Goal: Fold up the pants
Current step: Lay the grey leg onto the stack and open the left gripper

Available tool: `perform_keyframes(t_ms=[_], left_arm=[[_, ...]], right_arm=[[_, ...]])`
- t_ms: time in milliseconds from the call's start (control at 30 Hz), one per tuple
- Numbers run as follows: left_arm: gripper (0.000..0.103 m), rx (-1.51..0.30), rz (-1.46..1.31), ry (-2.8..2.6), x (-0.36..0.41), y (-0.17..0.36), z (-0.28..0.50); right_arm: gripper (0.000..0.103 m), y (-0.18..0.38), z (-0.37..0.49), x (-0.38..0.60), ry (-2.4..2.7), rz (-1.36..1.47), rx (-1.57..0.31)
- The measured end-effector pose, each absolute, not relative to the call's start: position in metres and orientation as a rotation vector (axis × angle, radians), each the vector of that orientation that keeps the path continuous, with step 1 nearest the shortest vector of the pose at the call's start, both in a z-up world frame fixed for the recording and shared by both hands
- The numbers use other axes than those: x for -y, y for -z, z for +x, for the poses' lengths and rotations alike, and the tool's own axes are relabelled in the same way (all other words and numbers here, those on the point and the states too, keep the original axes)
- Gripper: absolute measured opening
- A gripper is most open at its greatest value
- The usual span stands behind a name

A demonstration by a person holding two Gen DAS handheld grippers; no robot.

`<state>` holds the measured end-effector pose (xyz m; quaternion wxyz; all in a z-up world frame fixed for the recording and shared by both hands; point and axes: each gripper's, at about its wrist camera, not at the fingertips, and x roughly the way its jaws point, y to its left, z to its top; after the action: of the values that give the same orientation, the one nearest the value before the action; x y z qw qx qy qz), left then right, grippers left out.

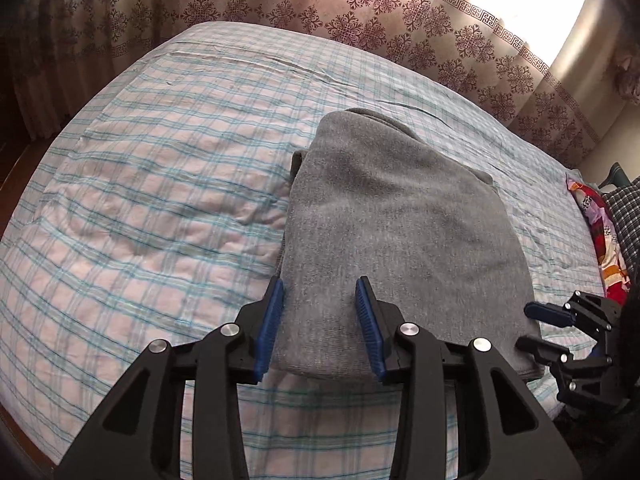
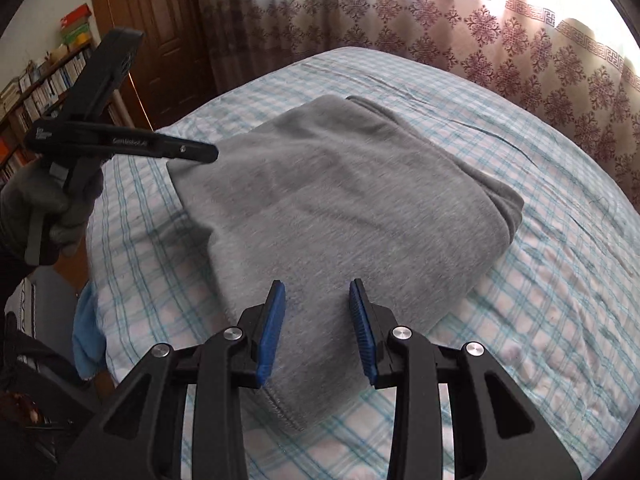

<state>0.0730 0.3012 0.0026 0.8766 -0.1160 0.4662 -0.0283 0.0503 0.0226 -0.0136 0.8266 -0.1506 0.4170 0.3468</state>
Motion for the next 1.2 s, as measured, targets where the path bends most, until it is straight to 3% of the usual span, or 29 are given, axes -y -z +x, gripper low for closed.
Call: perform_keyframes(t_ms=[167,400,633,767,867,1200], left_arm=[[0.039,-0.975,-0.168,-0.027,-0.292,0.017,0.081],[0.039,-0.954,-0.081,-0.124,-0.276,0.018,0.076],[0.069,-0.937,-0.055,-0.218,-0.265,0.005,0.058],[0.079,-0.923,-0.071,-0.227,-0.26,-0.001,0.047],[0.081,-0.924,-0.07,-0.226,-0.252,-0.002,0.043],[0.085,-0.939,-0.033,-0.218,-0.237,0.003,0.045]], right_arm=[[0.038,0.037,0.061,-0.028,-0.729,-0.326,-0.953],[0.038,0.03,0.051,-0.031,-0.698,-0.355,-0.919],[0.038,0.016,0.029,-0.025,-0.689,-0.365,-0.867],[0.038,0.016,0.025,-0.02,-0.684,-0.354,-0.873],[0.066,0.02,0.027,-0.018,-0.668,-0.35,-0.887],[0.066,0.028,0.03,-0.017,-0.664,-0.333,-0.913]])
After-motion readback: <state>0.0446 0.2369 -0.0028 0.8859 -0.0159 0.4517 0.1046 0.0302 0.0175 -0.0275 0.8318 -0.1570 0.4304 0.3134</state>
